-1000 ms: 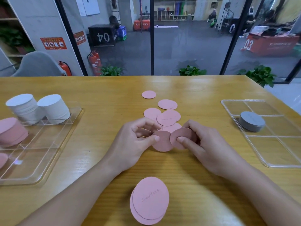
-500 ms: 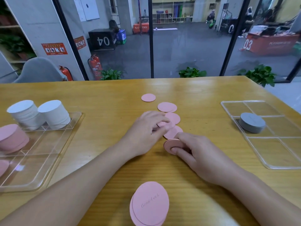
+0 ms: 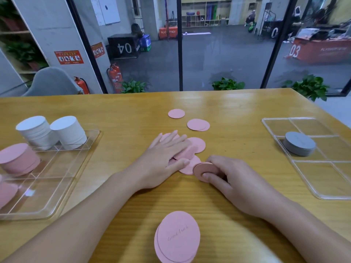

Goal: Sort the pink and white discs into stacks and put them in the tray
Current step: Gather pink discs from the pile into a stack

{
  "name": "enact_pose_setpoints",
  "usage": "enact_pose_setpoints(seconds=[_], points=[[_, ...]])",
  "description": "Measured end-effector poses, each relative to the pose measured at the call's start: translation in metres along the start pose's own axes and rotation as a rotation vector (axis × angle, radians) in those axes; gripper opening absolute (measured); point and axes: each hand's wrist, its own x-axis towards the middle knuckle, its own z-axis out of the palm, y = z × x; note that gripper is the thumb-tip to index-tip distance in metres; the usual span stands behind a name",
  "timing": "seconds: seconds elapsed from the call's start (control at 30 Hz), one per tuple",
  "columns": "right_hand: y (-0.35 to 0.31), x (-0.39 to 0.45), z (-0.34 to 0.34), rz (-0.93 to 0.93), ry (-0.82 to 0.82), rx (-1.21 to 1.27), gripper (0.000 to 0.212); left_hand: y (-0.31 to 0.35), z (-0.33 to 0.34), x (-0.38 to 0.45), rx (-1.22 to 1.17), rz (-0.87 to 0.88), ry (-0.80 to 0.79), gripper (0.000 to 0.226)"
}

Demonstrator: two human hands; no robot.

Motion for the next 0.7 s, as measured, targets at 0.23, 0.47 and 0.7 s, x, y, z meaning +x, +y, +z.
enact_pose_setpoints(seconds=[0.23,0.47,0.7], points=[[0.0,0.0,0.001,0.02,0.002,0.035,0.019,0.015,0.003,-0.005,0.037,-0.303,0.249,0.057],[-0.001,-0.001,0.001,0.042,-0.002,0.029,0.017,0.019,0.005,0.0,-0.069,-0.296,0.317,0.045],[-0.002,0.0,0.001,0.061,0.039,0.035,0.012,0.023,-0.014,-0.026,-0.628,-0.131,0.439,0.014]])
